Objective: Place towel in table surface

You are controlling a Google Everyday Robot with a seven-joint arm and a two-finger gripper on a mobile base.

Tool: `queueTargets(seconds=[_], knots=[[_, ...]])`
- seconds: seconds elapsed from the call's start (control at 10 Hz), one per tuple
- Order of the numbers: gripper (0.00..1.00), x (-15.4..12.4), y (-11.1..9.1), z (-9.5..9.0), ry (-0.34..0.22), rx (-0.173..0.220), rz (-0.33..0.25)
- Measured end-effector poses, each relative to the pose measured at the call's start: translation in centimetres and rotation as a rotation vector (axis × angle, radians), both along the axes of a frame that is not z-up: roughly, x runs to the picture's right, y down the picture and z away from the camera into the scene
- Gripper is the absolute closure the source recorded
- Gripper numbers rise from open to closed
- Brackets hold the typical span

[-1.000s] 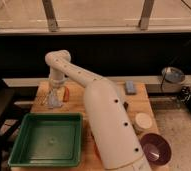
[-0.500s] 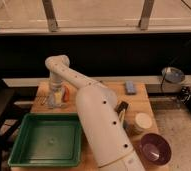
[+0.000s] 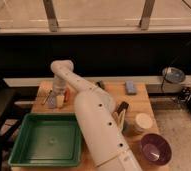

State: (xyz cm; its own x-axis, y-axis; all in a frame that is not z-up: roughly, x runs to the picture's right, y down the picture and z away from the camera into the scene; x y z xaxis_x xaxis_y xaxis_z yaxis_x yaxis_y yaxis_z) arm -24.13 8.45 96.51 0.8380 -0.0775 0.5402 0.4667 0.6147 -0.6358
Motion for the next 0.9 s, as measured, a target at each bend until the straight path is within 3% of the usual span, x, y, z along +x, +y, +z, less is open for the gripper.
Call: queueTargets(seconds=[0.6,0.9], knots=[[0.97,0.35,-0.51,-0.23,0.003,0.002,0.000],[1.00,0.74,-0.38,-0.26,0.008,-0.004,-0.005]])
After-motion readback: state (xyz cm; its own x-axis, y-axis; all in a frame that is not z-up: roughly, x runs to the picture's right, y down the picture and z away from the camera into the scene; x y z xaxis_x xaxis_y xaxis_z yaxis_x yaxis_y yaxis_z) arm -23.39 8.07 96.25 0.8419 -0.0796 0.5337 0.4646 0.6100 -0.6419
